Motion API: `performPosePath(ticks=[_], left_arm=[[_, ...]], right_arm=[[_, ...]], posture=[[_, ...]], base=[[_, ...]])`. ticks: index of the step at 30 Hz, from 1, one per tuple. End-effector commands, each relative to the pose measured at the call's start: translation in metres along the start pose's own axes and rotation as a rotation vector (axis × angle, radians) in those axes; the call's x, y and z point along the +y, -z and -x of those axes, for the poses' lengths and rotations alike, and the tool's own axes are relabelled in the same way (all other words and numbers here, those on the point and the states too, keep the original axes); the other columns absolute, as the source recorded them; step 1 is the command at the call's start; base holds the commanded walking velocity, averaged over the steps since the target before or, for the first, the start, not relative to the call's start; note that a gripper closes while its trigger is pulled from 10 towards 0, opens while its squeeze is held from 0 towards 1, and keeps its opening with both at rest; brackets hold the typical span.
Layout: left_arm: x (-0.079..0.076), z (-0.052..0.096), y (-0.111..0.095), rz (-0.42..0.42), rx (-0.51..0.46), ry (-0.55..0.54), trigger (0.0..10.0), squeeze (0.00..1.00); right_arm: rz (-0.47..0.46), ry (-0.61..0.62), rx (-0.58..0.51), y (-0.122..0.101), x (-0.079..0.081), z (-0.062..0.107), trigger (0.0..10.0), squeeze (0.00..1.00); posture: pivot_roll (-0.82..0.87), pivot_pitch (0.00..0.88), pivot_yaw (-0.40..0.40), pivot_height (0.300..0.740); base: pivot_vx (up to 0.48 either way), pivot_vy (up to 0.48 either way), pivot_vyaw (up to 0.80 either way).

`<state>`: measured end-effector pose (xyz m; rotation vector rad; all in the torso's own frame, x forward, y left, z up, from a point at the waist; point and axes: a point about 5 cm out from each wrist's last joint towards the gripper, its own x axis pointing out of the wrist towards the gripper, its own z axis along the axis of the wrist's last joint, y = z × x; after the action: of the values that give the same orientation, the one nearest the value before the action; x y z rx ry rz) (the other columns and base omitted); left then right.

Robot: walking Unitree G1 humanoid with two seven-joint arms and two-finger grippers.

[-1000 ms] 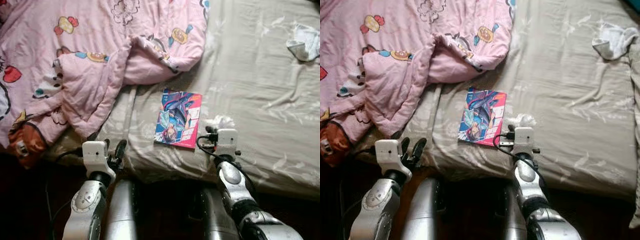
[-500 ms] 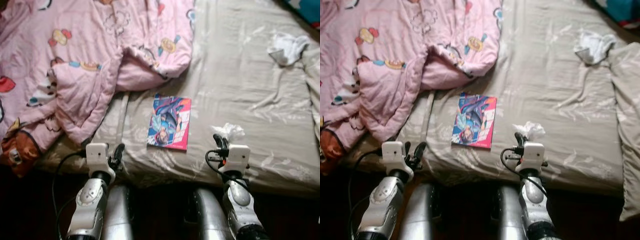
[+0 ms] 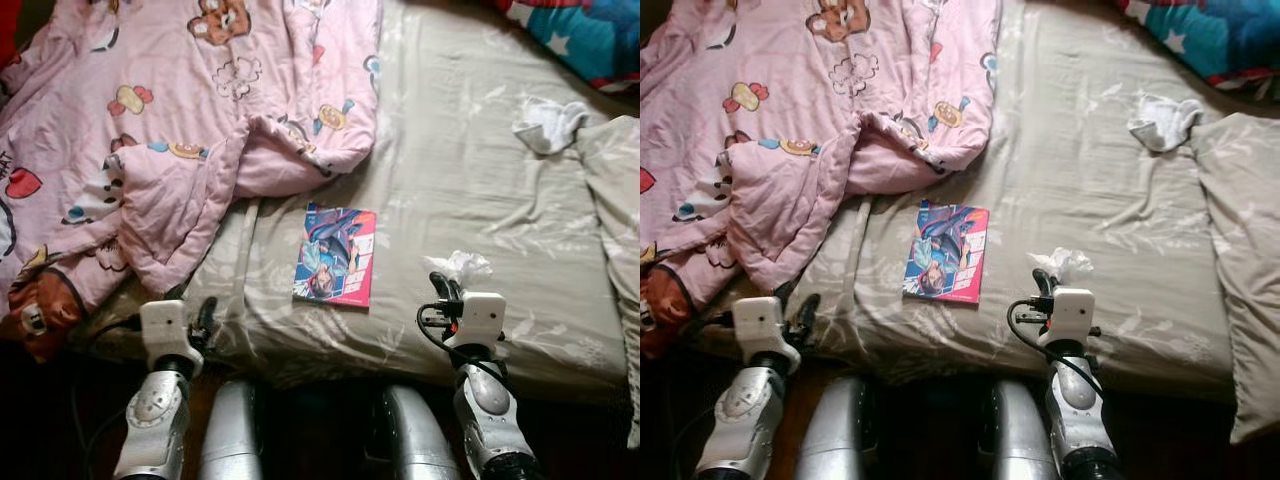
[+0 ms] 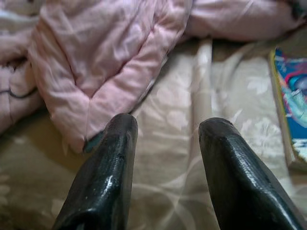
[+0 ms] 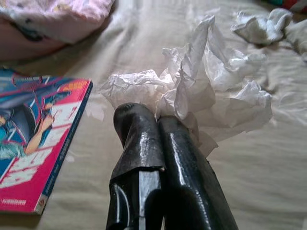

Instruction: Clean up the room

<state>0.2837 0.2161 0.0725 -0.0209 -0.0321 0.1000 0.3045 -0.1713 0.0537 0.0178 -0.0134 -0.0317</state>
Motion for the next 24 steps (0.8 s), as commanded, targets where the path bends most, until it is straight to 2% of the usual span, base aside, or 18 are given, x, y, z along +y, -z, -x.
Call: performPosePath(ticks=[1,5,8,12,18,24], left_arm=[[0.005,0.007,0.005,-0.013,0.012,-0.013,10.0,0.0],[-0.005,0.007,0.015,-0.022,0.046,0.026,10.0,0.0],[-0.008,0.006,0.019,-0.02,0.062,0.034,10.0,0.0],[-0.013,0.003,0.026,-0.018,0.1,0.052,10.0,0.0],[-0.009,0.001,0.041,0.012,0.187,0.011,10.0,0.0],[-0.011,0.0,0.047,-0.004,0.221,0.032,10.0,0.0]], right_arm=[[-0.008,0.014,0.041,0.009,-0.004,0.006,10.0,0.0],[-0.044,-0.008,0.064,0.014,0.001,0.008,10.0,0.0],[-0.036,-0.008,0.083,0.018,0.002,0.011,10.0,0.0],[-0.048,0.017,0.13,0.024,-0.001,0.013,10.0,0.0],[-0.025,0.0,0.203,0.036,-0.003,0.017,10.0,0.0],[-0.022,-0.02,0.208,0.036,0.0,0.016,10.0,0.0]], posture=[[0.02,0.247,-0.055,0.645],[0.01,0.246,-0.053,0.645],[0.01,0.246,-0.05,0.645],[0.0,0.245,-0.046,0.67],[0.0,0.23,-0.039,0.71],[0.0,0.219,-0.039,0.74]], base=[[0.0,0.0,0.0],[0.0,0.0,0.0],[0.0,0.0,0.0],[0.0,0.0,0.0],[0.0,0.0,0.0],[0.0,0.0,0.0]])
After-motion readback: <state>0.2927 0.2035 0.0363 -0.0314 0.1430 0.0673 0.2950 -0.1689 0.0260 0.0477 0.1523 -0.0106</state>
